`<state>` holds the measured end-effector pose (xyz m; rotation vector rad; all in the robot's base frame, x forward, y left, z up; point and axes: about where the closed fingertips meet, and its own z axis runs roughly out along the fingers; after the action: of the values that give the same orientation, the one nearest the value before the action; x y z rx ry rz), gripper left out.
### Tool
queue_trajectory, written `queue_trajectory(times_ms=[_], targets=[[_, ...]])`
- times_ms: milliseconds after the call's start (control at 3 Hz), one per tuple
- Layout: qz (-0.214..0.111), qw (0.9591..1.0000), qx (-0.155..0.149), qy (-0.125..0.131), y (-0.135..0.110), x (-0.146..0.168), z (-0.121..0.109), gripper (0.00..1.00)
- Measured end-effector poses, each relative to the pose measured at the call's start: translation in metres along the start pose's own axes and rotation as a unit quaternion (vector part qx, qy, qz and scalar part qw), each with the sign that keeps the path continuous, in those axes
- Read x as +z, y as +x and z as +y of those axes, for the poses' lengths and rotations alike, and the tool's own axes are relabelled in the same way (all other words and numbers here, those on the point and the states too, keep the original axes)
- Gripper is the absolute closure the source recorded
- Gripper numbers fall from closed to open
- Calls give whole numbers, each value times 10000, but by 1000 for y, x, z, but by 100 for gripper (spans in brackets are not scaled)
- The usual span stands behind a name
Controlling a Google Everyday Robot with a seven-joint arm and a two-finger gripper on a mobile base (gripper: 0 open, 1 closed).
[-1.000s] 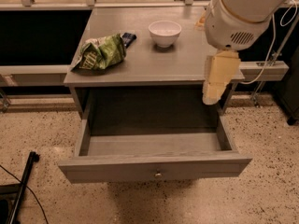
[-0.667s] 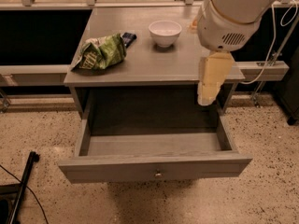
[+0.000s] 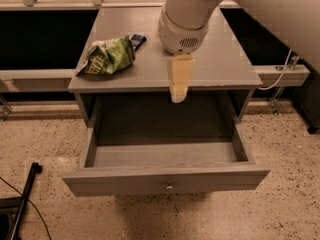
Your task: Place green jalapeno chip bag into top drawer
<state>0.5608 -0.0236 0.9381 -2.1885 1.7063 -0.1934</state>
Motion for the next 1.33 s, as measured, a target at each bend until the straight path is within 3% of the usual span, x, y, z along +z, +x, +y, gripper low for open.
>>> queue_trajectory(times_ms=[333, 667, 1333], targets=[[73, 9996, -279, 15, -18, 24, -28, 0], [73, 9996, -280, 16, -18, 24, -28, 0], [175, 9978, -595, 241, -37, 39, -74, 0]])
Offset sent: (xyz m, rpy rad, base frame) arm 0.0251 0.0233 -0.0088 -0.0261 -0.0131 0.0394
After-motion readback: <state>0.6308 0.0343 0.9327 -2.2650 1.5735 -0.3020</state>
